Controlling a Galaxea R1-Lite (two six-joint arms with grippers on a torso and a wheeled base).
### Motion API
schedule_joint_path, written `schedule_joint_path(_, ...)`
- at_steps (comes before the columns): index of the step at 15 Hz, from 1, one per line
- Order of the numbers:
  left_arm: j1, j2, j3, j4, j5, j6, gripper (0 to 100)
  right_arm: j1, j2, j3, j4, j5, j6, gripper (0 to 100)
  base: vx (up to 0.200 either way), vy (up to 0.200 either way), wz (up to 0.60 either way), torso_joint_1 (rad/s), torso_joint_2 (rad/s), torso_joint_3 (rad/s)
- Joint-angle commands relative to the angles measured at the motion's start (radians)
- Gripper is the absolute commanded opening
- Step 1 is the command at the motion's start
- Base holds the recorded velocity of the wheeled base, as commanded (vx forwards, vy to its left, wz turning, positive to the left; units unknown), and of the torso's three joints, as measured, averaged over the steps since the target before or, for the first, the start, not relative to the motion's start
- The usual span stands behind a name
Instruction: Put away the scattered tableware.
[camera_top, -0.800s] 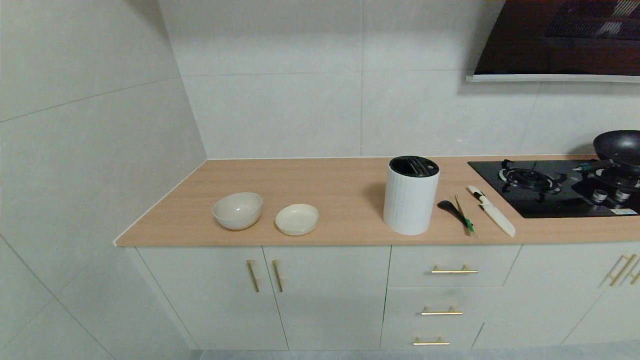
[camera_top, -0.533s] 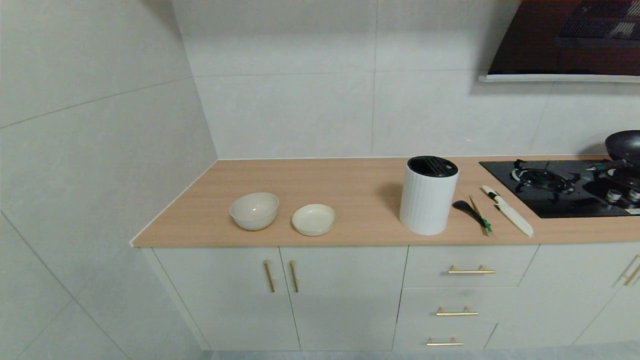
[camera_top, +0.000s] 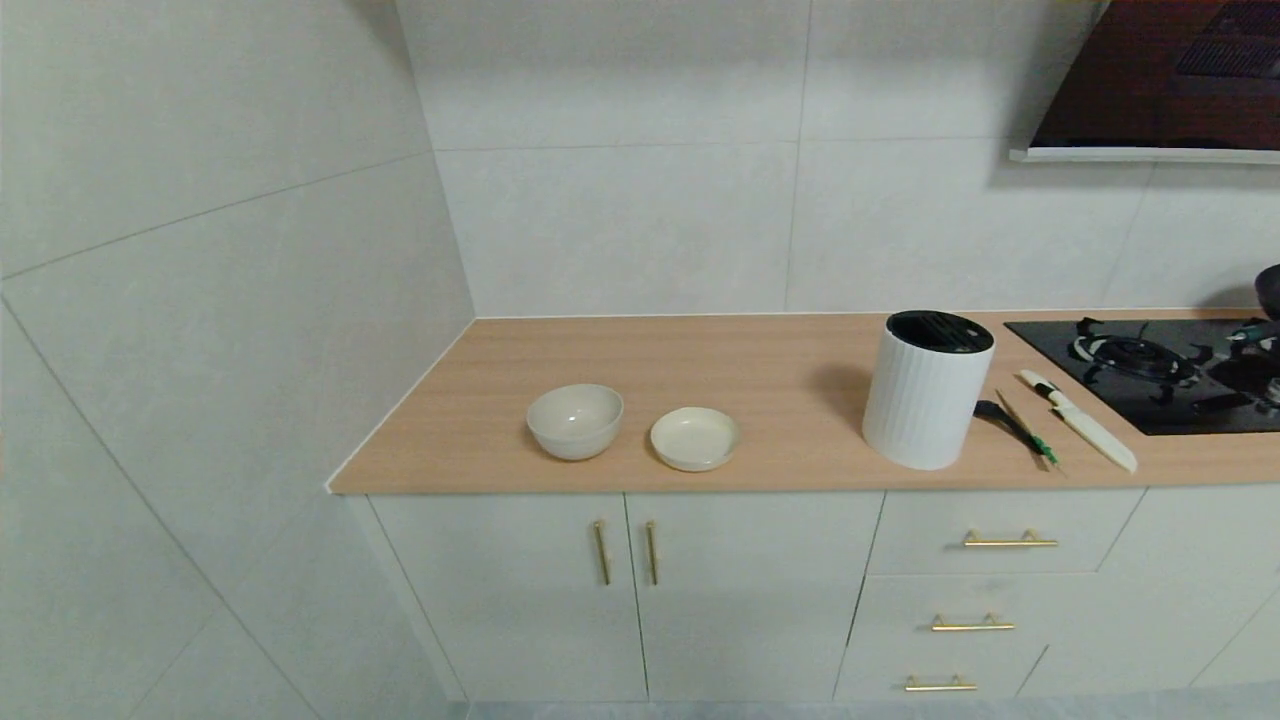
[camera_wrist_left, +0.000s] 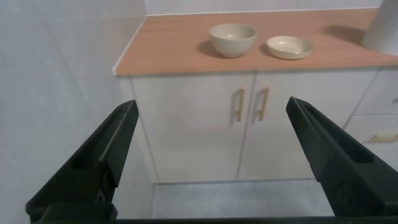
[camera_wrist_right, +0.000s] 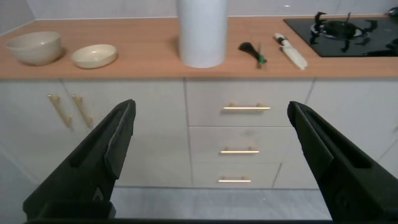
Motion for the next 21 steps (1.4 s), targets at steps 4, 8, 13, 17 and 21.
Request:
schedule_joint_path(4,0.0,0.002,0.0,0.0,0.0,0.0,100,0.0,0.0,0.0,0.0,0.001,-0.001,100,0.0,0.2,0.0,0.001,0.0,0.0)
schedule_joint_path(8,0.0,0.002,0.0,0.0,0.0,0.001,100,0.0,0.0,0.0,0.0,0.001,-0.001,100,0.0,0.2,0.0,0.006,0.0,0.0)
schedule_joint_path(13,0.0,0.002,0.0,0.0,0.0,0.001,100,0.0,0.0,0.0,0.0,0.001,-0.001,100,0.0,0.0,0.0,0.0,0.0,0.0)
schedule_joint_path(17,0.0,0.002,0.0,0.0,0.0,0.003,100,0.0,0.0,0.0,0.0,0.001,-0.001,100,0.0,0.0,0.0,0.0,0.0,0.0)
schedule_joint_path(21,0.0,0.002,0.0,0.0,0.0,0.004,100,0.0,0.0,0.0,0.0,0.001,-0.001,100,0.0,0.0,0.0,0.0,0.0,0.0)
